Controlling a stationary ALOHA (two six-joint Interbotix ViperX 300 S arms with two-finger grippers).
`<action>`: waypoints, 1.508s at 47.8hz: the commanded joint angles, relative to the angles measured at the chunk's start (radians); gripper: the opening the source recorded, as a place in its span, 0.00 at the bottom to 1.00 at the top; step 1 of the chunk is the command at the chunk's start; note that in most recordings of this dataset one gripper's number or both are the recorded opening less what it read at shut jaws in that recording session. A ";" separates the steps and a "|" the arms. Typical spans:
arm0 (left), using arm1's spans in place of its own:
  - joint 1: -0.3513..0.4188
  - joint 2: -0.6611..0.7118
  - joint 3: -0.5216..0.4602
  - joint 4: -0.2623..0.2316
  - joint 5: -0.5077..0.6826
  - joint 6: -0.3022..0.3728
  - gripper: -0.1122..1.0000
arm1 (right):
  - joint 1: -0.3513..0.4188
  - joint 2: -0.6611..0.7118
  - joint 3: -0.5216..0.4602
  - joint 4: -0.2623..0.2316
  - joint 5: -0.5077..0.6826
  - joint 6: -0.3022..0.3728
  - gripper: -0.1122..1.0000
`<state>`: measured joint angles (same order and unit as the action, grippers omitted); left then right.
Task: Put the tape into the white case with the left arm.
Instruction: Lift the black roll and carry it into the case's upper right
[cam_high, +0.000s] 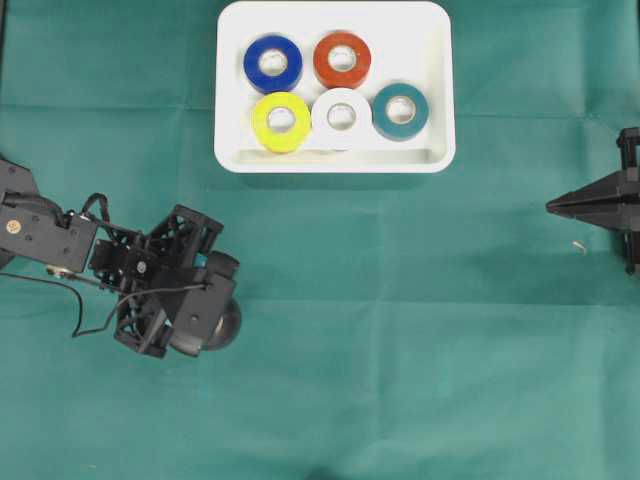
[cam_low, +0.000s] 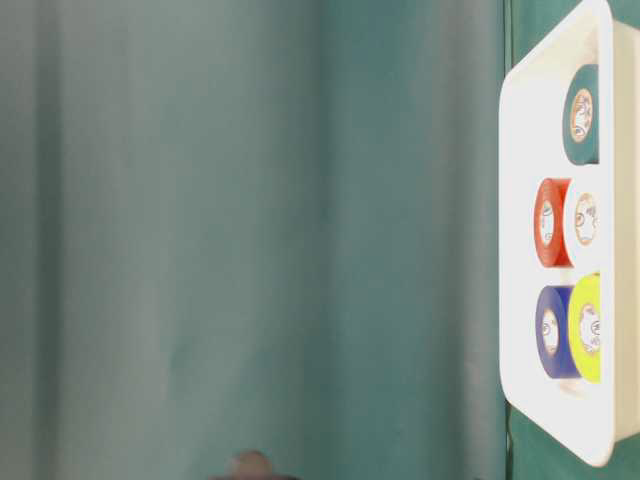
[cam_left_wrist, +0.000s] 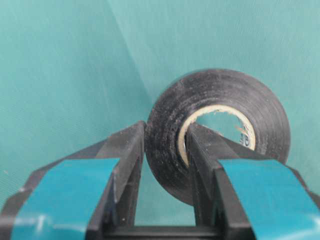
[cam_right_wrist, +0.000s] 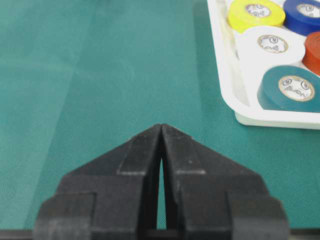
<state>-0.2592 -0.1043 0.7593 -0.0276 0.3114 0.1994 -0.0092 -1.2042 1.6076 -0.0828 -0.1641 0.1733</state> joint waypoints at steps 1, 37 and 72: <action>-0.005 -0.031 -0.054 0.002 0.038 0.000 0.30 | -0.002 0.006 -0.009 0.000 -0.005 0.000 0.02; 0.219 0.040 -0.141 0.006 -0.055 0.028 0.30 | 0.000 0.006 -0.011 0.000 -0.005 0.000 0.02; 0.445 0.284 -0.407 0.006 -0.186 0.202 0.30 | 0.000 0.006 -0.009 0.000 -0.006 0.000 0.02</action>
<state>0.1733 0.1749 0.4111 -0.0230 0.1381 0.4019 -0.0092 -1.2042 1.6076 -0.0828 -0.1641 0.1733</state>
